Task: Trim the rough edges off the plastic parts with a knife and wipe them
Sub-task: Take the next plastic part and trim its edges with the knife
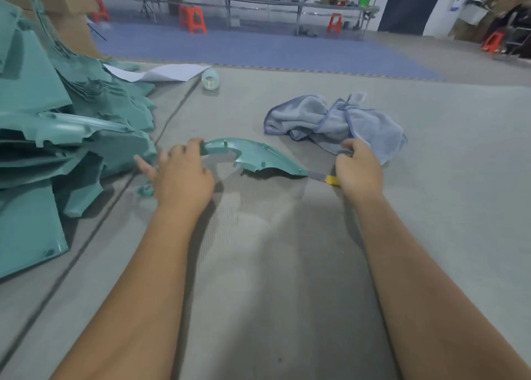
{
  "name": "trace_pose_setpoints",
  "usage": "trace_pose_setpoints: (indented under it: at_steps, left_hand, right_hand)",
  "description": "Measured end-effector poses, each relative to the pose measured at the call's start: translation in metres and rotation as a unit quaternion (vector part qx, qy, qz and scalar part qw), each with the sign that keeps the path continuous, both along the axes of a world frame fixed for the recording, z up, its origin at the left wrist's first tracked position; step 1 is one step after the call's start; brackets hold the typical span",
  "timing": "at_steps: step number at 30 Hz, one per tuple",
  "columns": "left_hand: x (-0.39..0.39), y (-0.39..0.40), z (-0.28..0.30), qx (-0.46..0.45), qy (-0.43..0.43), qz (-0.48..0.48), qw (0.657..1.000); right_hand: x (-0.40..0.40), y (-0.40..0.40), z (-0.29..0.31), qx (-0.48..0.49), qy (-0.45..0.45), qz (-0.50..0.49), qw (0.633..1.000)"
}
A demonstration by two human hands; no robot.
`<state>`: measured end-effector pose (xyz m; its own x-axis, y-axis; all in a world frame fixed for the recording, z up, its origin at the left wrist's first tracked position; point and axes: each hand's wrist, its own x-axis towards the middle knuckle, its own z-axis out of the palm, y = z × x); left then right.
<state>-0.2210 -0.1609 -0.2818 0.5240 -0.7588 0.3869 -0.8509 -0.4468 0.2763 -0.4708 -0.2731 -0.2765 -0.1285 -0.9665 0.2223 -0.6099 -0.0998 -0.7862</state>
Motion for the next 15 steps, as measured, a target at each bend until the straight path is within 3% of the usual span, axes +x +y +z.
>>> trace_pose_setpoints:
  at_steps: [3,7,10,13,15]
  left_hand:
    - [0.005,0.006,0.0,-0.032,0.014,-0.024,0.999]
    - [-0.002,0.004,0.002,-0.06,0.007,-0.039,0.997]
    - [-0.005,0.002,0.006,-0.101,0.065,-0.029,0.992]
    - [-0.003,0.0,0.008,-0.14,0.264,-0.034,0.954]
    - [-0.008,-0.006,0.01,-0.184,0.479,-0.041,0.857]
  right_hand:
    - [-0.008,0.015,-0.006,0.023,0.104,0.005,0.994]
    - [-0.005,0.027,-0.015,-0.01,0.283,0.025,0.959]
    - [-0.004,0.031,-0.014,-0.026,0.313,0.02,0.949]
    - [-0.004,0.033,-0.011,-0.006,0.287,0.024,0.958]
    - [-0.002,0.034,-0.009,0.001,0.256,0.026,0.966]
